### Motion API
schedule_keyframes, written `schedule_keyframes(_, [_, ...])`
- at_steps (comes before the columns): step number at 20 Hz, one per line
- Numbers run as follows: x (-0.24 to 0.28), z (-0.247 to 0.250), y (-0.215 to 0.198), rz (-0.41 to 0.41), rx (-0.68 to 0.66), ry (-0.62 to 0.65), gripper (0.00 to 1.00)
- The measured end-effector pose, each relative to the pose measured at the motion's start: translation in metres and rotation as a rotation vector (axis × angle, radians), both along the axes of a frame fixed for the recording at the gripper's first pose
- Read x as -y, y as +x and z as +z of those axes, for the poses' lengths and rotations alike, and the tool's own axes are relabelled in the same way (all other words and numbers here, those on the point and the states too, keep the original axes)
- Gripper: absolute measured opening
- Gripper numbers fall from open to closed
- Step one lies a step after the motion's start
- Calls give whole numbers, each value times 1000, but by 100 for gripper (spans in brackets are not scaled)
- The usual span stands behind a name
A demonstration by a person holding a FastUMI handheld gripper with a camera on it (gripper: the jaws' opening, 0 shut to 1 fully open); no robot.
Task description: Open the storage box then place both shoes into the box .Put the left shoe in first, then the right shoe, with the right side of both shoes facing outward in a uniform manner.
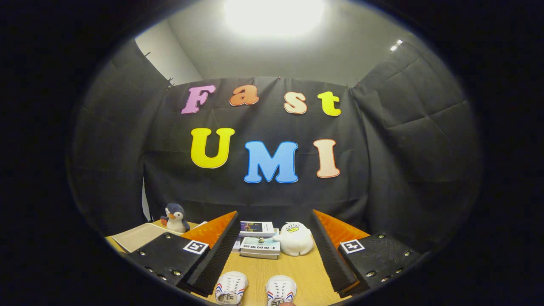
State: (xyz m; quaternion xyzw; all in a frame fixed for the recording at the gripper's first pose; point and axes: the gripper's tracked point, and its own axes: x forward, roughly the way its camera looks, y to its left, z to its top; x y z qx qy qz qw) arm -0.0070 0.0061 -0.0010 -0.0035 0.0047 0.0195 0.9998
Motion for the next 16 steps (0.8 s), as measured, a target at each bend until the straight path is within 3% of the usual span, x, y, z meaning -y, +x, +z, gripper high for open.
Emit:
schedule_keyframes(7, [-18,-22,-2,69,-69,112,97])
schedule_keyframes(16, [-66,-64,-9,205,-255,326,99])
